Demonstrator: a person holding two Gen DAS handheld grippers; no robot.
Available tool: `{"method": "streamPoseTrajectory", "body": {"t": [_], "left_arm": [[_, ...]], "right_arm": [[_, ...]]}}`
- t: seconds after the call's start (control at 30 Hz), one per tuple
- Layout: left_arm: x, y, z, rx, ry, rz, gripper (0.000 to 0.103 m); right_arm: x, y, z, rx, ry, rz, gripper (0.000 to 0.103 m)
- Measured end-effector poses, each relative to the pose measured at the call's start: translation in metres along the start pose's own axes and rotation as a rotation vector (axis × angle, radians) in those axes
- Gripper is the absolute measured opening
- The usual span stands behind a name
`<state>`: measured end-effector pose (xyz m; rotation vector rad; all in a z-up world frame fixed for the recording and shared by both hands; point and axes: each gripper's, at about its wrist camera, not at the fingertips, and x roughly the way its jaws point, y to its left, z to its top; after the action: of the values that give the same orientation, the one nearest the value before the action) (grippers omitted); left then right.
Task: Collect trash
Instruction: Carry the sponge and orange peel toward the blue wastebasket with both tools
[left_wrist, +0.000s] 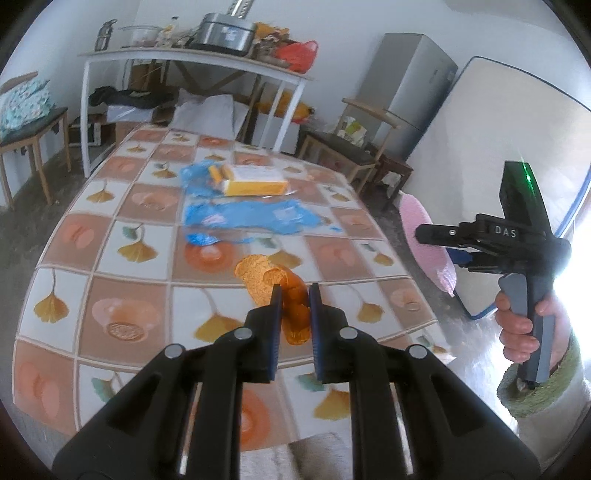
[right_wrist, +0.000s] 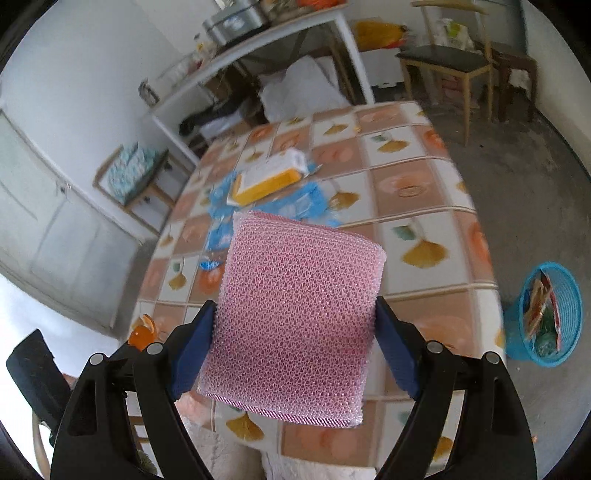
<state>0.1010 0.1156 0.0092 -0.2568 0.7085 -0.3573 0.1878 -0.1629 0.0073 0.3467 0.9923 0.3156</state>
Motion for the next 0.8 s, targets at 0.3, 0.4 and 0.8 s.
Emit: {"method": "streamPoseTrajectory", "body": {"t": [0.3, 0.4, 0.8], "left_arm": [[0.011, -0.072, 0.013, 0.107, 0.008, -0.060, 0.013], [0.018, -0.095, 0.014, 0.135, 0.019, -0.085, 0.013], [0.076, -0.184, 0.029, 0.227, 0.149, -0.291, 0.013]], "right_arm": [[-0.080, -0.097, -0.023, 0.162, -0.130, -0.019, 0.081], [-0.096, -0.128, -0.032, 0.216, -0.154, -0.035, 0.081], [-0.162, -0.249, -0.085, 0.463, -0.291, -0.169, 0.081]]}}
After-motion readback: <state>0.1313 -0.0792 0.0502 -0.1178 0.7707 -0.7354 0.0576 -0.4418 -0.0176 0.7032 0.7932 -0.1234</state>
